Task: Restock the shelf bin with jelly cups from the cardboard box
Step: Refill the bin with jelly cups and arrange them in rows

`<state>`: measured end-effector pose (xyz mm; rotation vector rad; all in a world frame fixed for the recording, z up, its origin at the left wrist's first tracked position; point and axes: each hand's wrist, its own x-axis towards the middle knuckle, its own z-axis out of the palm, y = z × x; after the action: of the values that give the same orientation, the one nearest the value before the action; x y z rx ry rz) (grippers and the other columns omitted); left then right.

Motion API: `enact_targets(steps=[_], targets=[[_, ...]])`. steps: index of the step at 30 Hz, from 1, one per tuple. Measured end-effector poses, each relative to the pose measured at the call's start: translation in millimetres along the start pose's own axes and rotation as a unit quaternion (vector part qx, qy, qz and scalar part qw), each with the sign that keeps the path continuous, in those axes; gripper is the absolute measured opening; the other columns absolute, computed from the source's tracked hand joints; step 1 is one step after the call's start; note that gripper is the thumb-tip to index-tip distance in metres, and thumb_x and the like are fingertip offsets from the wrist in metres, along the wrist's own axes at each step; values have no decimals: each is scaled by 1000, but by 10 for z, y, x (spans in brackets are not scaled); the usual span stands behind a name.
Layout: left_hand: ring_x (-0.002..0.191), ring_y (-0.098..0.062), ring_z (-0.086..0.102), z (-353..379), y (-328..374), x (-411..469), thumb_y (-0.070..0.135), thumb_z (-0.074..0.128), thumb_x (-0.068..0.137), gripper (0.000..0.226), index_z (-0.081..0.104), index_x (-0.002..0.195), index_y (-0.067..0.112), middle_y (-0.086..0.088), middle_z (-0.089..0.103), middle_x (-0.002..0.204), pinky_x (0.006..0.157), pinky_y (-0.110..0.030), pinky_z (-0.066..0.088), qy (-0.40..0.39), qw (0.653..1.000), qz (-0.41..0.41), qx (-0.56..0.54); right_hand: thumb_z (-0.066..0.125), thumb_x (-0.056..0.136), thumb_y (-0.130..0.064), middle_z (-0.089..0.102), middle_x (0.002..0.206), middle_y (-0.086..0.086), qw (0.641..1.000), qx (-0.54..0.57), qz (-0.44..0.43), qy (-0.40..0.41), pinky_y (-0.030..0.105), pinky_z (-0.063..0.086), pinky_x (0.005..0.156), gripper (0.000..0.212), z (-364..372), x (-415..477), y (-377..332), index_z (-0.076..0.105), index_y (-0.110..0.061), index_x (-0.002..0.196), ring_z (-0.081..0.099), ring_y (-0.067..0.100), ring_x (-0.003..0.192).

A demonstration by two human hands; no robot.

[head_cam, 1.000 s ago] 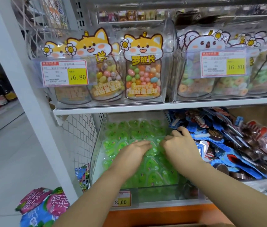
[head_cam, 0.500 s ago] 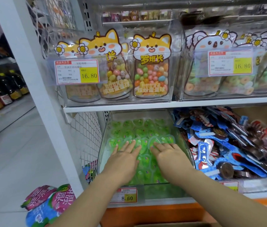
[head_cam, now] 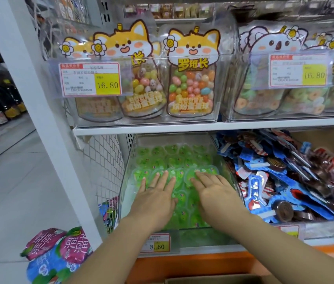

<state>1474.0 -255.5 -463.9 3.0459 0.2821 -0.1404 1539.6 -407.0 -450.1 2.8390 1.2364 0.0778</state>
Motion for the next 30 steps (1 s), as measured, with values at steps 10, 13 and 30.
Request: enact_targets(steps=[10,13,30], targets=[[145,-18,-13,20,46,-6,40,21,103,58,-5,151,24,0,-17,157,116,-43,-11,-4,1000,-11,-7,44,93,-18,3,158,15,998,-12,36,-39,36,7,118,67,2,55,-20,10,-9,150,8,25,145],[145,-18,-14,28,34,-19,41,22,102,58,-6,151,24,1,-18,157,116,-44,-11,-3,1000,-11,-8,43,94,-19,2,159,10,1000,-23,9,-13,39,4,117,66,-1,65,-42,9,-15,150,6,23,146],[145,-19,-16,46,69,-30,39,22,102,58,-6,151,23,0,-17,158,117,-46,-10,-3,1000,17,-21,48,89,-5,28,153,-7,997,-31,-14,70,35,15,112,63,51,289,101,31,-29,145,32,19,135]])
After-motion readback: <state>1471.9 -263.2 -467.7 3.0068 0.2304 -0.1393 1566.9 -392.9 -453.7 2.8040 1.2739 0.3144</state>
